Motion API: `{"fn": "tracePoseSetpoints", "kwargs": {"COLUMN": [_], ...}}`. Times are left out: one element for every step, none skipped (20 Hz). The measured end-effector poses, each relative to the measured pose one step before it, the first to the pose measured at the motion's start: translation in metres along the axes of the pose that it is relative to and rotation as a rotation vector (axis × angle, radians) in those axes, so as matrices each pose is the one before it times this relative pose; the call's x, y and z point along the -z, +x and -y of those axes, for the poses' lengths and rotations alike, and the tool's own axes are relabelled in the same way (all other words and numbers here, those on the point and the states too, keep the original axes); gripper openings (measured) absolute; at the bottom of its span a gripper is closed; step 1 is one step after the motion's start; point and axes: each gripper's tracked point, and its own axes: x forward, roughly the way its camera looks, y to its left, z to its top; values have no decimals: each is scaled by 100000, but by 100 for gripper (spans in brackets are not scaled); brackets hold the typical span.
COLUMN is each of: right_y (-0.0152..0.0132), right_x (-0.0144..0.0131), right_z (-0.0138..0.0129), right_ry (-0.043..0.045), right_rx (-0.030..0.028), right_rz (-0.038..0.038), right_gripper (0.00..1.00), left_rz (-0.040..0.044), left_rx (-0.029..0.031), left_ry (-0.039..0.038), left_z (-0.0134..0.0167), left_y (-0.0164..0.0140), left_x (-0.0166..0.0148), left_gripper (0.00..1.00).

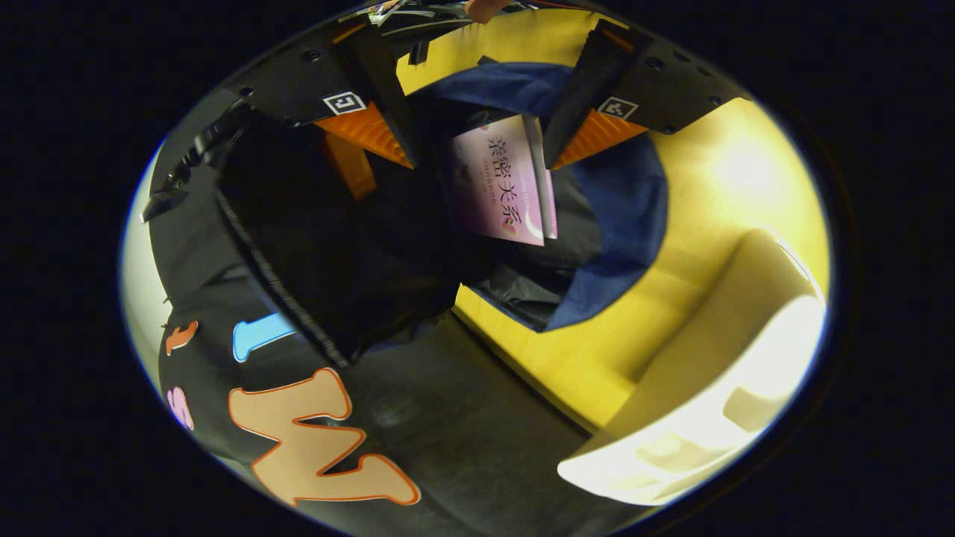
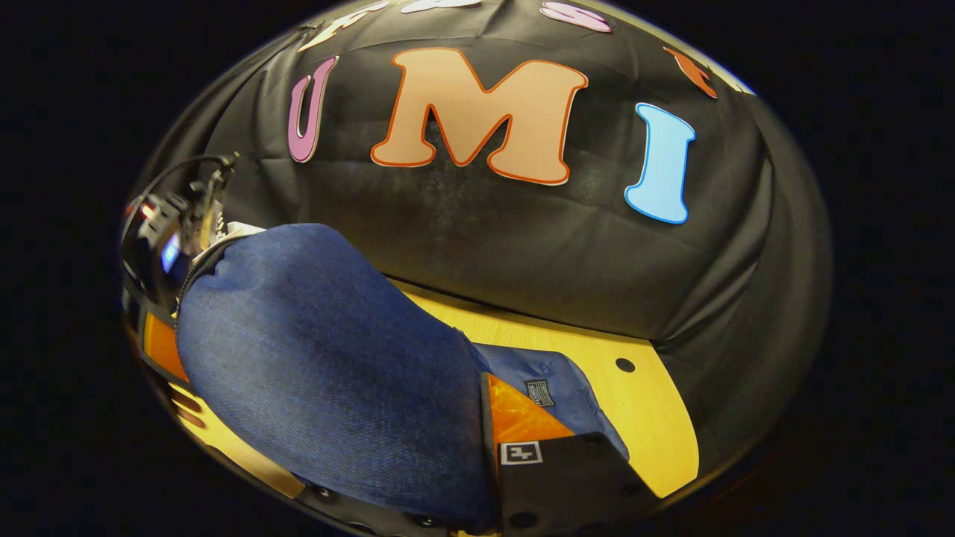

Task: Open the schoolbag, grab two books from the bookshelf and put them into the schoolbag.

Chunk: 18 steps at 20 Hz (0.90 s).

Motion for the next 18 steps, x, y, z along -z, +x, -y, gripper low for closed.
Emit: {"fn": "tracePoseSetpoints", "kwargs": {"right_y": [-18, 3, 50, 37, 4, 48, 19, 84, 64, -123, 45, -20, -79, -18, 93, 69, -35, 98], "right_x": [30, 93, -18, 10, -44, 24, -32, 108, 45, 20, -42, 97, -49, 17, -52, 131, 12, -30], "right_z": [-115, -91, -92, -74, -1, -35, 99, 5, 44, -43, 2, -32, -56, -101, -84, -110, -67, 3], "right_ry": [-643, -765, -657, -449, -227, 60, 292, 247, 455, 239, -91, -401, -603, -639, -706, -364, 157, 445], "right_rx": [92, 318, 262, 277, 272, 330, 343, 337, 352, 387, 345, 336, 369, 336, 399, 575, 618, 665], "right_rz": [-251, -149, -176, -143, -167, -196, -257, -421, -360, -187, -272, -203, -241, -229, -201, -551, -327, -346], "right_gripper": [8, 8, 8, 8, 8, 8, 8, 8, 8, 8, 8, 8, 8, 8, 8, 8, 8, 8], "left_rz": [624, 714, 1334, 1643, 1581, 1339, 997, 880, 1591, 2116, 1875, 1753, 1927, 1392, 640, 35, -51, -130], "left_rx": [-163, -130, -1350, -1583, -1105, -828, -818, -1617, -1754, -2203, -2903, -2939, -2737, -3696, -3271, -2491, -3159, -3719], "left_ry": [1663, 1848, 1537, 1474, 670, 220, 249, 701, 1391, 1692, 1648, 1883, 2036, 1962, 2026, 2507, 2316, 2277], "left_z": [175, 78, -403, -513, -387, -368, -426, -709, -913, -990, -1274, -1423, -1399, -1748, -1804, -1674, -1880, -1963], "left_y": [-1669, -1702, -1518, -1390, -1554, -1423, -1245, -1368, -1271, -1256, -1053, -1161, -1059, -856, -855, -799, -935, -623], "left_x": [-647, -806, -790, -1012, -1126, -1143, -1087, -1194, -1217, -1577, -1570, -1554, -1691, -1697, -1280, -1263, -1100, -881], "left_gripper": [96, 96, 96, 96, 95, 96, 96, 96, 92, 95, 96, 96, 96, 96, 95, 96, 95, 95]}}
